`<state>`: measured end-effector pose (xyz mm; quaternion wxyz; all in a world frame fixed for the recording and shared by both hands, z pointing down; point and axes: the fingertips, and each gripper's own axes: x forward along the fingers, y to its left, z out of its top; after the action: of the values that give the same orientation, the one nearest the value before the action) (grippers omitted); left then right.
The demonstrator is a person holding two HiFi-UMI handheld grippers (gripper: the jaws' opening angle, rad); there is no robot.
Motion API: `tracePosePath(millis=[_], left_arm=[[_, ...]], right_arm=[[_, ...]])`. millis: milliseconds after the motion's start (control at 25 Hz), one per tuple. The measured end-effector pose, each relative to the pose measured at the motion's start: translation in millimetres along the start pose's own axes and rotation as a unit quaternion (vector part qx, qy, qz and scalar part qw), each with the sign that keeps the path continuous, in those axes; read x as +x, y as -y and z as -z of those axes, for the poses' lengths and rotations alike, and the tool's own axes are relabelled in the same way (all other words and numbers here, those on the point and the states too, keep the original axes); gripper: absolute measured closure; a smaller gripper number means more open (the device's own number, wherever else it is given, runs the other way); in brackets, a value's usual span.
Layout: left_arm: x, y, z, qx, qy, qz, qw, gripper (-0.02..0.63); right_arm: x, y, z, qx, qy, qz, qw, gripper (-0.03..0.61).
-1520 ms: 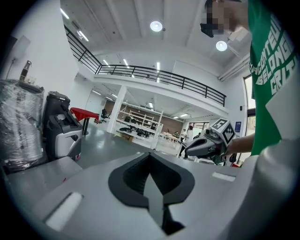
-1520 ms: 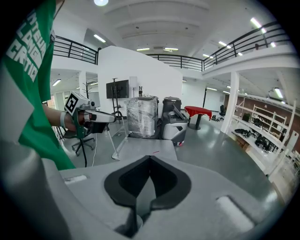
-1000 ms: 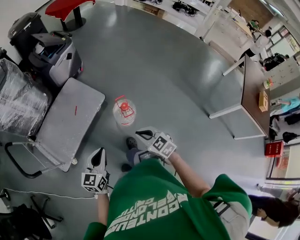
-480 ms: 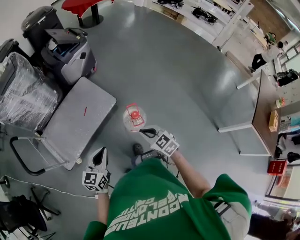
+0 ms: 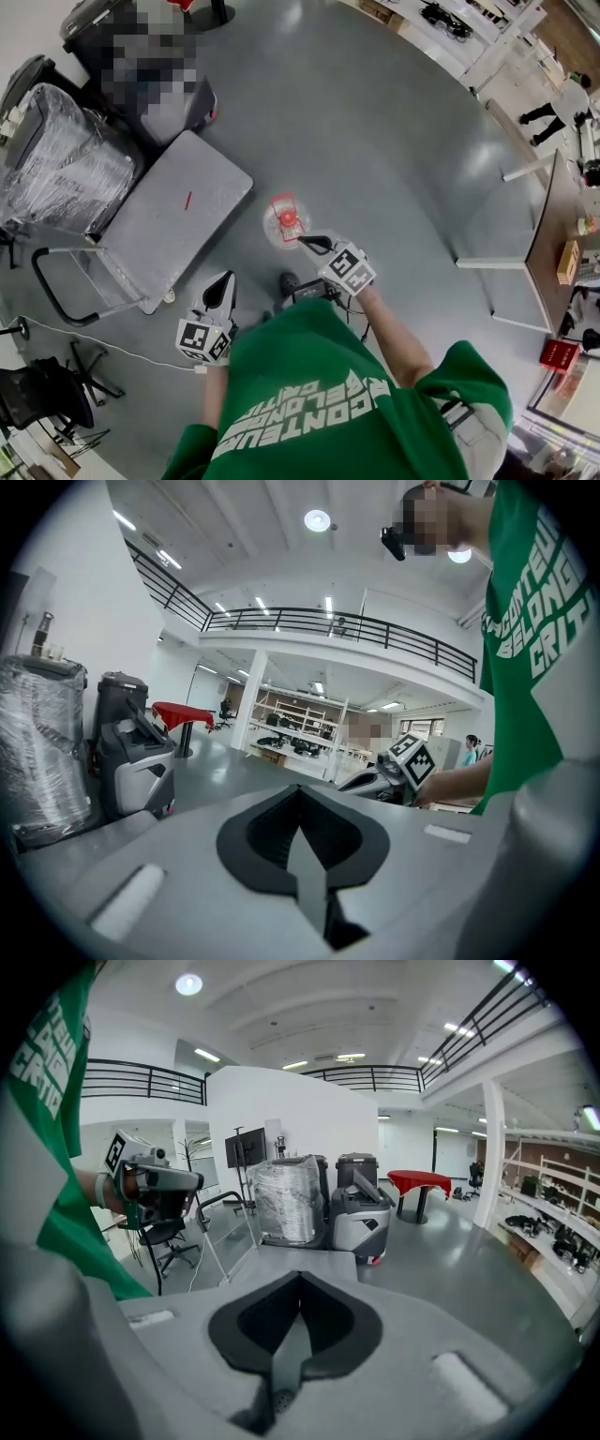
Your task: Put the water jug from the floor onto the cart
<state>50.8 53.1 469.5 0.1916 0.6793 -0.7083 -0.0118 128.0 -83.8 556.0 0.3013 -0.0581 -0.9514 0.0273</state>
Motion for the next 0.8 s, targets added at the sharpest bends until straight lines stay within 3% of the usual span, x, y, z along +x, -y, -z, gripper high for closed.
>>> tracePosePath(millis=[440,800], left_arm=[[5,-12,8,-0.024,-0.013,0.005,0.9996,0.601],[24,-23,9,-0.018,-0.044,0.048,0.9977,0.603]], right_arm=[[27,37,18,0.030,-0.022,0.031,0.999,0.586],[59,59,51,0.062,-0.051,0.036,0.996,0.586]])
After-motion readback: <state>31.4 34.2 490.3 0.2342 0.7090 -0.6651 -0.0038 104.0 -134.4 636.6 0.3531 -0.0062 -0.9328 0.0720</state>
